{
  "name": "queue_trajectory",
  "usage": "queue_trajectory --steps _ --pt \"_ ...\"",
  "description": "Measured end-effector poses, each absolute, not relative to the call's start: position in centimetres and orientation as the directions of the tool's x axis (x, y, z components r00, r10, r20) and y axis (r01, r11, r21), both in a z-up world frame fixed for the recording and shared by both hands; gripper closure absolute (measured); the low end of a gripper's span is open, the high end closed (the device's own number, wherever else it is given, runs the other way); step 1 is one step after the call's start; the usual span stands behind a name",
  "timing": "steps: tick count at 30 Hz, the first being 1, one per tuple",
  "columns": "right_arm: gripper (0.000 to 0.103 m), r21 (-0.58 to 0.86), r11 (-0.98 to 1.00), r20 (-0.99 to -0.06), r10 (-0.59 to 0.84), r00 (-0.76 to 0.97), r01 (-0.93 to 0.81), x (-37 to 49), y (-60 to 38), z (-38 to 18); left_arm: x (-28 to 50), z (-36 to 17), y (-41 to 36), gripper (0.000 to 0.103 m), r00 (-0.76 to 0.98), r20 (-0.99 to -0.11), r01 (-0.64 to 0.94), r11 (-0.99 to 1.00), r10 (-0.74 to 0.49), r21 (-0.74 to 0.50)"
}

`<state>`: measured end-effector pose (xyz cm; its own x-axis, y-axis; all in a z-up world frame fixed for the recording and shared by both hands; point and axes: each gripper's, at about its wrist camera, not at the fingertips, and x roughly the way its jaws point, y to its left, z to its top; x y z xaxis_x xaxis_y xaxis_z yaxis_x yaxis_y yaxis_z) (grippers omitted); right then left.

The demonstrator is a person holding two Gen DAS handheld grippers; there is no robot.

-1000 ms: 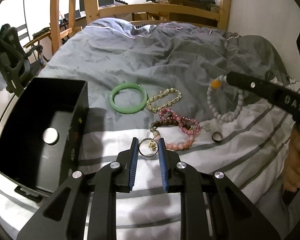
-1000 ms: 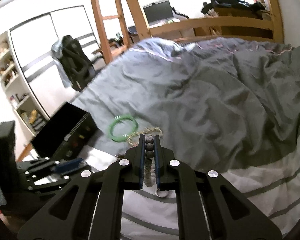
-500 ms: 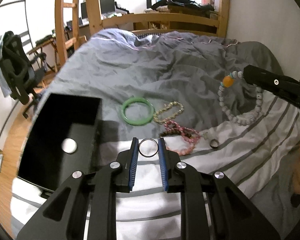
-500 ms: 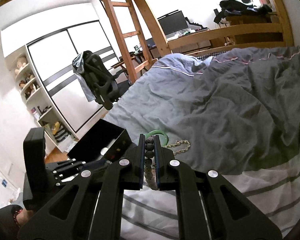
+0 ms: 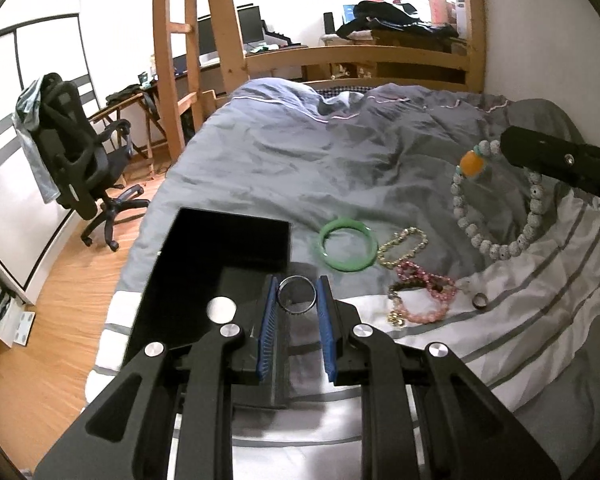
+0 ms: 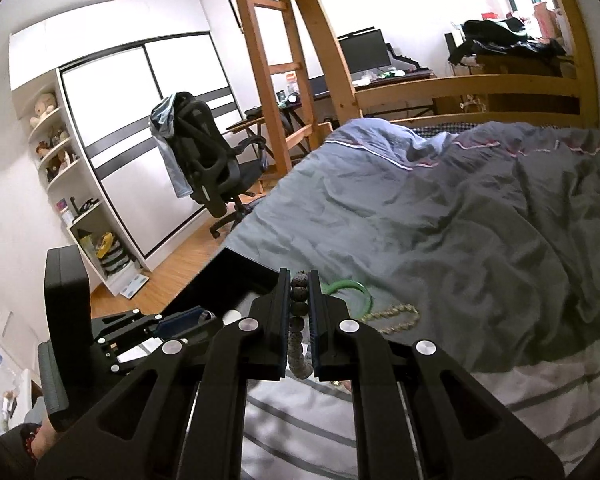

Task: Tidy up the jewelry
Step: 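Carry the ring and white bracelet with both tools over the black box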

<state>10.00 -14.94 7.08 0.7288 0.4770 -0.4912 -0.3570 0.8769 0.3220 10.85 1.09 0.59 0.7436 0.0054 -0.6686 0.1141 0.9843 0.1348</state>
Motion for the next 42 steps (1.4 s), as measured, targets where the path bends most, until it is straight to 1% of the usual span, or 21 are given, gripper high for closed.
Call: queue_trajectory --steps 9,30,32,36,42 --pt "0.094 0.315 0.861 -0.49 0.508 0.709 -0.4 11.5 -11.2 7.5 11.0 1.0 3.6 0.084 0.749 -0.661 0.058 0.988 0.05 0.141" --pt "0.094 0.313 0.816 -0.482 0.578 0.659 -0.486 13.7 -4.9 7.8 11.9 0.4 7.5 0.084 0.721 -0.682 -0.027 0.989 0.121 0.147" --pt "0.094 0.314 0.81 -0.486 0.585 0.649 -0.495 13.9 -4.2 7.7 12.0 0.4 8.1 0.084 0.719 -0.681 -0.042 0.987 0.136 0.154" --pt "0.094 0.319 0.801 -0.504 0.596 0.625 -0.507 14.2 -3.0 7.1 12.3 0.3 9.3 0.084 0.709 -0.698 -0.052 0.994 0.104 0.095" --pt "0.094 0.307 0.804 -0.552 0.587 0.592 -0.51 14.3 -1.6 5.7 12.6 -0.3 9.6 0.084 0.688 -0.716 -0.068 0.993 0.116 0.096"
